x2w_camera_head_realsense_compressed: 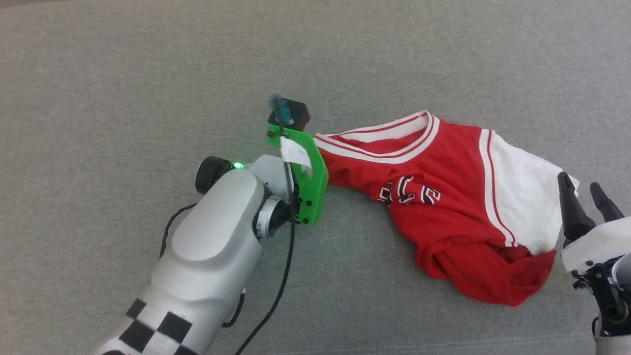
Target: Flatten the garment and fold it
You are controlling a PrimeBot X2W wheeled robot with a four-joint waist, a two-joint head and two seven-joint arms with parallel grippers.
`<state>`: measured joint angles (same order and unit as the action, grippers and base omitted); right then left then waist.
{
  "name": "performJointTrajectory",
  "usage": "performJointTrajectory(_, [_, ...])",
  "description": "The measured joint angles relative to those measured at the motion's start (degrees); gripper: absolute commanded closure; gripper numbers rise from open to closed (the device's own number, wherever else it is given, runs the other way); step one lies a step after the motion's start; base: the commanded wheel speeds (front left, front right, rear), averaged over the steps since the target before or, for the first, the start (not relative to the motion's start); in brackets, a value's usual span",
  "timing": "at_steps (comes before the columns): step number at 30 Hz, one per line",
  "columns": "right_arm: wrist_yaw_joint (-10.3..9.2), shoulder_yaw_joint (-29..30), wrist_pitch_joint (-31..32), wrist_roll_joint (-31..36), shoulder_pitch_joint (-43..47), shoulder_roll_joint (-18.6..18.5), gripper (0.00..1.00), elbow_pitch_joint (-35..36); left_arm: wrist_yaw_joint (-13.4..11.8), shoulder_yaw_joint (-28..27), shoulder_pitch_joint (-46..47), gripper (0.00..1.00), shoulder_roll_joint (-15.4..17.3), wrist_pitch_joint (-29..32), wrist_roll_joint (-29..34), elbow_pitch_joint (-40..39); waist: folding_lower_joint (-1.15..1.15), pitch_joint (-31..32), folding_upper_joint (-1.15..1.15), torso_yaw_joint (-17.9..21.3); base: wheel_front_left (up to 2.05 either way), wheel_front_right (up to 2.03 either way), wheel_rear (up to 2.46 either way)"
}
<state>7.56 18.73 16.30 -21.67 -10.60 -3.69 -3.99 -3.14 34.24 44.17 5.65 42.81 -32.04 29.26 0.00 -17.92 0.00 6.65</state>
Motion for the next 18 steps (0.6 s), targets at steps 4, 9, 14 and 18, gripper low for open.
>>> performJointTrajectory(4, [0.0, -0.2, 0.4, 0.3, 0.0, -0.8, 0.0, 0.1, -1.2, -3.7, -1.1, 1.0, 1.8, -2.1, -2.1, -4.7, 0.0, 1.3, 0.0, -1.8, 0.0, 0.0, 0.0])
performJointTrajectory(9, [0.0, -1.1, 1.4, 0.6, 0.0, -1.2, 0.0, 0.4, -4.6, -8.5, -4.1, 1.0, 8.0, -2.2, -2.9, -11.4, 0.0, 3.0, 0.0, -4.2, 0.0, 0.0, 0.0])
performJointTrajectory(14, [0.0, -2.2, 1.9, 0.6, 0.0, -1.3, 0.0, 0.5, -9.3, -12.7, -11.3, 1.0, 13.1, -0.5, -4.2, -15.0, 0.0, 4.0, 0.0, -6.0, 0.0, 0.0, 0.0])
performJointTrajectory(18, [0.0, -3.2, 2.5, 0.8, -0.4, -1.4, 0.0, 0.8, -11.8, -14.7, -17.3, 1.0, 14.1, 0.0, -6.6, -15.6, 0.0, 3.7, 0.0, -6.4, 0.0, 0.0, 0.0])
